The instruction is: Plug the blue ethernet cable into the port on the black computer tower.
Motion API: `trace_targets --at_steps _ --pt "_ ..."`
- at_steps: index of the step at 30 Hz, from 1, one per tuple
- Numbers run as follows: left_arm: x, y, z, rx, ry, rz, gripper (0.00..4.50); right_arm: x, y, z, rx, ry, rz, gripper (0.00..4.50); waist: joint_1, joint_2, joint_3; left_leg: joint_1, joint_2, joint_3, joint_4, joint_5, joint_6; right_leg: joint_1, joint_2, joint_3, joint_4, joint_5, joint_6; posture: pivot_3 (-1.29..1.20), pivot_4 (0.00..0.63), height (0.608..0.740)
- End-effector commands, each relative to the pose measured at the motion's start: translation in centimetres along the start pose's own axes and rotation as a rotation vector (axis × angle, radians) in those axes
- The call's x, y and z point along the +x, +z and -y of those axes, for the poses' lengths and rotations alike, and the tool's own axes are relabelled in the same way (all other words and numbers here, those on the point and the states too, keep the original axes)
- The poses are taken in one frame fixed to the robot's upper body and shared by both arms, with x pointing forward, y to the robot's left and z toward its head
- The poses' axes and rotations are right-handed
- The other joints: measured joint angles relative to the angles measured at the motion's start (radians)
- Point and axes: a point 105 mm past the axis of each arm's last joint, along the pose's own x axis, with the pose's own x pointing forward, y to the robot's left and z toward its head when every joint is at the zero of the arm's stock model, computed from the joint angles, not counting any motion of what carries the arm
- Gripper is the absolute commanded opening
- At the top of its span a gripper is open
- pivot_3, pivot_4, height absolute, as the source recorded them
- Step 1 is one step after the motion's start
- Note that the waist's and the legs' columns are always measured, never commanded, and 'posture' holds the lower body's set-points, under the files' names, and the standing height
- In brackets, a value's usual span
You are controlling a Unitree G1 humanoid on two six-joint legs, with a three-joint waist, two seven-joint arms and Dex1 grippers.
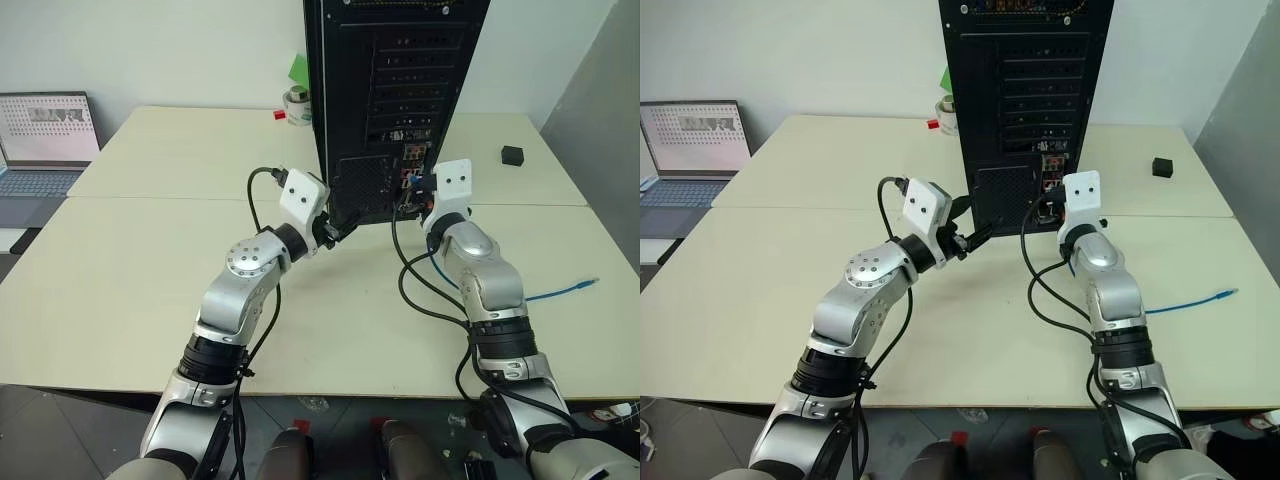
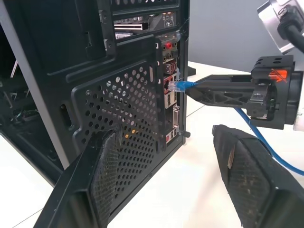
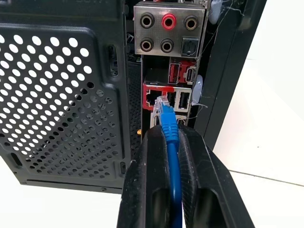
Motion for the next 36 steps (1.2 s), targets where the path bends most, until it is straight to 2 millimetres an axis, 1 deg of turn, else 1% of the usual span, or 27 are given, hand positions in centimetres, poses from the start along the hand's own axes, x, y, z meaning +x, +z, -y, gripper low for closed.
trace_targets --at_steps 1,10,25,32,36 --pt "-0.2 1.4 0.0 0.025 0.005 0.058 3.22 0.2 2.7 -0.1 0.022 0.005 0.091 0.0 0.0 0.0 0.0 0.0 0.0 0.0 0.0 0.0 0.0 0.0 0.0 0.0 0.0 0.0 0.0 0.0 0.15 0.74" --pt "-0.4 1.3 0.0 0.03 0.009 0.054 3.22 0.3 3.1 -0.5 0.047 0.018 0.097 0.0 -0.002 0.0 0.0 0.0 0.0 0.0 0.0 0.0 0.0 0.0 0.0 0.0 0.0 0.0 0.0 0.0 0.15 0.74" --pt "-0.5 1.2 -0.2 0.036 0.014 0.05 3.22 0.2 3.2 -1.0 0.06 0.026 0.09 0.0 -0.009 0.0 0.0 0.0 0.0 0.0 0.0 0.0 0.0 -0.001 0.0 0.0 0.0 0.0 0.0 0.0 0.15 0.74" --pt "-0.7 1.0 -0.3 0.039 0.019 0.043 3.22 -0.3 2.8 -0.7 0.042 0.003 0.074 0.0 -0.009 0.0 0.0 0.0 0.0 0.0 0.0 0.0 0.0 -0.001 0.0 0.0 0.0 0.0 0.0 0.0 0.15 0.74" --pt "-0.8 0.9 -0.4 0.042 0.026 0.038 3.22 -0.7 2.9 -1.3 0.053 0.019 0.069 0.0 -0.008 0.0 0.0 0.0 0.0 0.0 0.0 0.0 0.0 -0.001 0.0 0.0 0.0 0.0 0.0 0.0 0.15 0.74"
